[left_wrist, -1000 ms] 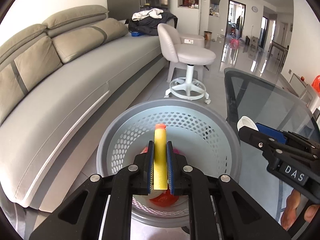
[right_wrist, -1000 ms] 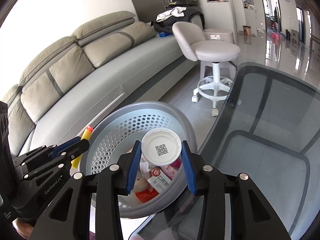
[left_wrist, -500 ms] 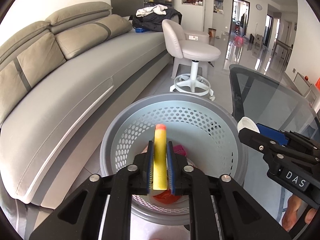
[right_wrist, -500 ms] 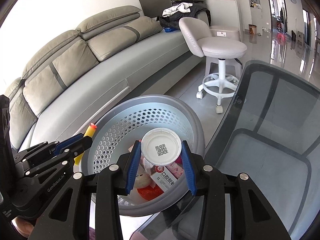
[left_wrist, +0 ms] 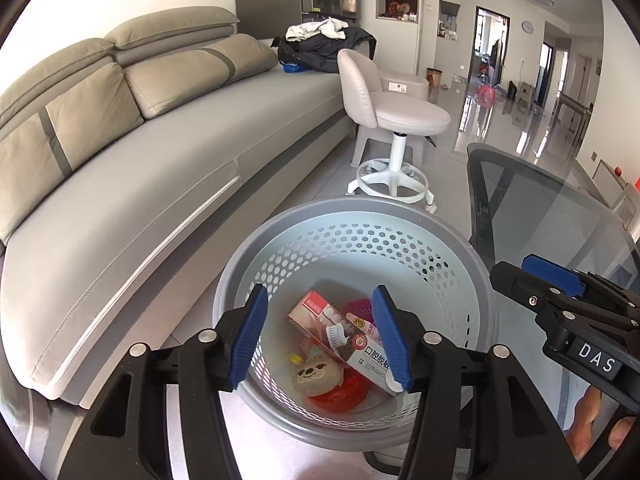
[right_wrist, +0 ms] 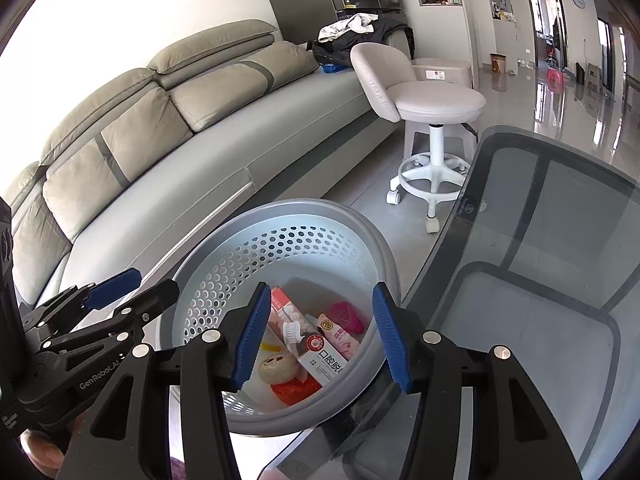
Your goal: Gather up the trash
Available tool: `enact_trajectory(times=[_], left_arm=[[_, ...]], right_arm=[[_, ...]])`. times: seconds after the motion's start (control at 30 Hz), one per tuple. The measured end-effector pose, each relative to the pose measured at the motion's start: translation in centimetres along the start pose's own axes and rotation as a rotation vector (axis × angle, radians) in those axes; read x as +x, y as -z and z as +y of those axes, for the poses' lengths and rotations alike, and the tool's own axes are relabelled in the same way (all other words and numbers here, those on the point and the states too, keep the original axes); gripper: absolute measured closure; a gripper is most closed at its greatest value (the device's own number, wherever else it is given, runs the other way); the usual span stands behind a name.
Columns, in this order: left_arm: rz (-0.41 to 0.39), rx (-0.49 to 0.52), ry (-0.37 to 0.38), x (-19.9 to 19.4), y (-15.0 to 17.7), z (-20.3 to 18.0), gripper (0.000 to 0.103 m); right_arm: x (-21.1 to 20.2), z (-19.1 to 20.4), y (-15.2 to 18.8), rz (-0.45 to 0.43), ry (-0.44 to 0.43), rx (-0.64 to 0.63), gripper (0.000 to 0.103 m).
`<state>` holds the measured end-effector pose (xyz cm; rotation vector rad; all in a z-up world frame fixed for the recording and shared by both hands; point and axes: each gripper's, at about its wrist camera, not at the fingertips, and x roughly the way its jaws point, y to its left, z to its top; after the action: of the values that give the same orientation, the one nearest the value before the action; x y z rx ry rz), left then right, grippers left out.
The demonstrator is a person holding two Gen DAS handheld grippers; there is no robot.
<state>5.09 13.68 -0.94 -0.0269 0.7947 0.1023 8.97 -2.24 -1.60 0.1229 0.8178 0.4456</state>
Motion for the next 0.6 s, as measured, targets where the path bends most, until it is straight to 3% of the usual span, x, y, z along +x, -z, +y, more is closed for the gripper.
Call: enact_trajectory(times=[0.17, 0.6], left_arm=[[0.0, -0.005, 0.001, -0.01, -0.01, 0.18, 0.046], [-0.011, -0.011, -0.012, -0.32, 0.03, 0.18, 0.028]], right_arm=[[0.02, -0.09, 0.03, 0.002, 0.008, 0.007, 0.052], [0.0, 0.12, 0.32, 0.003, 0.029, 0.006, 0.051]])
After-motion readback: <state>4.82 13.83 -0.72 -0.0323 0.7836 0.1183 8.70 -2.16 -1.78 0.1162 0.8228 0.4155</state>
